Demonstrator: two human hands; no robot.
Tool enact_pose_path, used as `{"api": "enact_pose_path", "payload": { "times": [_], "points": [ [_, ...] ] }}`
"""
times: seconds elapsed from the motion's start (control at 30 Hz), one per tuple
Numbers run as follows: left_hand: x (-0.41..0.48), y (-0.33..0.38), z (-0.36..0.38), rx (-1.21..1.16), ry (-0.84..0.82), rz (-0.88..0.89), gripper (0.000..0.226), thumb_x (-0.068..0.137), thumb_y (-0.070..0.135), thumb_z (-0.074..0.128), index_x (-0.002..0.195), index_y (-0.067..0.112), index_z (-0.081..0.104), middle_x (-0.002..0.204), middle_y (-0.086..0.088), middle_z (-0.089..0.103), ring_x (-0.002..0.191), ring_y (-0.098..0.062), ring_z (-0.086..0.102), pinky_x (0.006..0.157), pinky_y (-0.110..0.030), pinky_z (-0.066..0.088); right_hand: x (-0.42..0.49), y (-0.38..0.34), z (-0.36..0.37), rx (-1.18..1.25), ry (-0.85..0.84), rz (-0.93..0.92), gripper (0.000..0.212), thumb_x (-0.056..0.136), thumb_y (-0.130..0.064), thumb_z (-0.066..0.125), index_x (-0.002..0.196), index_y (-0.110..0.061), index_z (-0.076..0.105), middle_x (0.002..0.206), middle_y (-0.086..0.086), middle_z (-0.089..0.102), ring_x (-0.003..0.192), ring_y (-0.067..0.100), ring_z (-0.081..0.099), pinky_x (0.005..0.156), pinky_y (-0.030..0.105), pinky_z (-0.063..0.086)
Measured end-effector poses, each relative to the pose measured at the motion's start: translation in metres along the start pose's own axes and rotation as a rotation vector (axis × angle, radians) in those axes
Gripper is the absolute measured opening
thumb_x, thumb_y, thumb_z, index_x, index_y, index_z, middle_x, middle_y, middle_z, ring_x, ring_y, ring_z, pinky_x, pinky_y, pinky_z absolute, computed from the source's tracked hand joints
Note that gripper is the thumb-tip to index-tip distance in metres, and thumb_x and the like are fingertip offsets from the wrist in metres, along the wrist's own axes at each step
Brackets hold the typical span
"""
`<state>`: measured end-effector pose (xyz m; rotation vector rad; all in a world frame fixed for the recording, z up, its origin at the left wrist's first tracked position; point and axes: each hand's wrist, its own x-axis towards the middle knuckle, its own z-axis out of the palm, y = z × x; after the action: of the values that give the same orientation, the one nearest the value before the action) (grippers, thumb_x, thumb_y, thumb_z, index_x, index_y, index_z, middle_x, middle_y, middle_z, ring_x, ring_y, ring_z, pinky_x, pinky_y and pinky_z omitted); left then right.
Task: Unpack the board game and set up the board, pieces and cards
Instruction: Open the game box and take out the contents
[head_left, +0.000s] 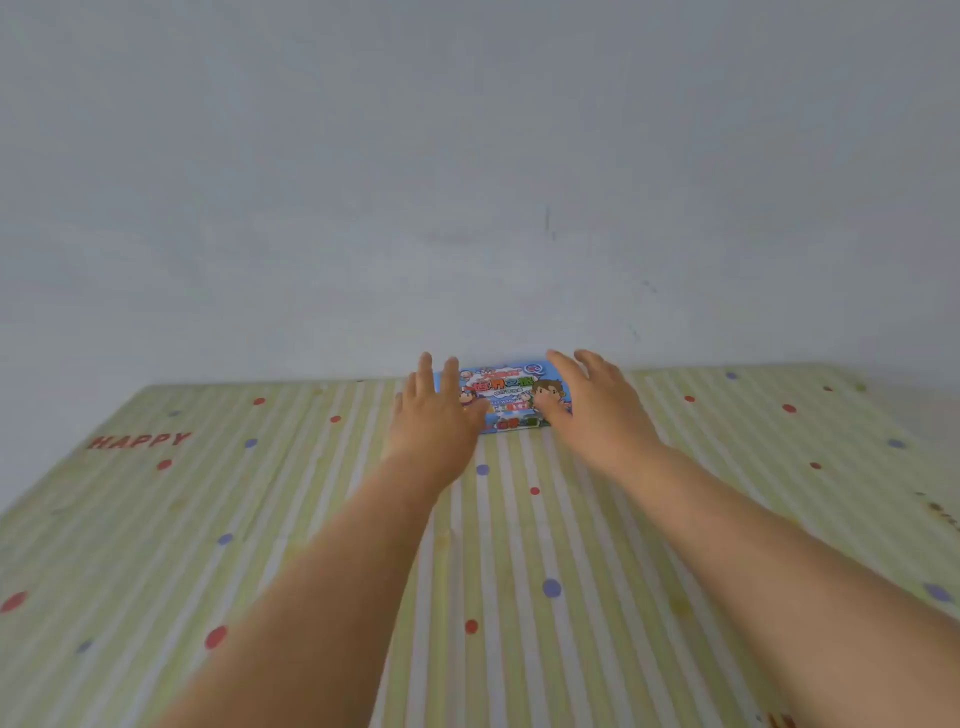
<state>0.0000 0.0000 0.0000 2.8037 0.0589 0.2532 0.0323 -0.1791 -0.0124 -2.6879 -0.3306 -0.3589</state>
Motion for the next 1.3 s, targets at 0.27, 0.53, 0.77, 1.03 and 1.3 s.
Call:
{"api": "enact_pose_path", "payload": {
  "times": [0.27,0.53,0.77,1.03,1.3],
  "points": [
    [0.007,-0.014,0.023,-0.211,-0.139,-0.048,0.054,0.1,0.035,0.04,0.15,0.023,0.023,0.161,-0.007,-0.004,0.148,-0.028,0.002,0.115,-0.041,0.021,0.0,0.001,0.006,0.118,-0.13,0.113,0.06,0.095,-0.043,0.049,0.149,-0.028,0.028,0.143,0.008,0.035,0.13,0.026,0.04,0.103,0.039,0.041],
    [0.006,-0.008,0.028,-0.094,-0.183,0.007,0.05,0.102,0.028,0.037,0.148,0.011,0.029,0.159,-0.007,0.016,0.145,-0.024,0.016,0.116,-0.036,0.022,0.001,0.005,0.015,0.267,-0.251,0.23,0.055,0.088,-0.041,0.06,0.139,-0.03,0.044,0.133,-0.002,0.055,0.118,0.02,0.055,0.092,0.027,0.044],
    [-0.001,-0.009,0.022,-0.076,-0.178,0.011,0.05,0.101,0.028,0.036,0.149,0.014,0.029,0.157,-0.002,0.022,0.143,-0.019,0.023,0.111,-0.029,0.025,-0.007,-0.004,0.014,0.302,-0.245,0.231,0.049,0.089,-0.034,0.059,0.136,-0.026,0.047,0.123,-0.001,0.061,0.107,0.018,0.06,0.084,0.029,0.048],
    [-0.038,-0.003,0.021,-0.034,-0.056,0.001,0.034,0.097,0.03,0.045,0.125,0.014,0.054,0.128,-0.004,0.051,0.11,-0.023,0.054,0.082,-0.031,0.043,-0.044,-0.007,0.008,0.247,-0.182,0.276,0.044,0.084,-0.03,0.059,0.126,-0.021,0.048,0.116,0.01,0.058,0.103,0.029,0.058,0.081,0.035,0.05],
    [-0.075,0.008,0.017,0.035,0.073,-0.011,0.024,0.097,0.026,0.038,0.096,0.01,0.055,0.098,-0.004,0.052,0.087,-0.026,0.055,0.066,-0.035,0.043,-0.098,-0.006,-0.015,0.186,-0.128,0.246,0.024,0.095,-0.035,0.054,0.106,-0.016,0.063,0.101,0.001,0.068,0.089,0.021,0.063,0.063,0.03,0.045]
  ]
}}
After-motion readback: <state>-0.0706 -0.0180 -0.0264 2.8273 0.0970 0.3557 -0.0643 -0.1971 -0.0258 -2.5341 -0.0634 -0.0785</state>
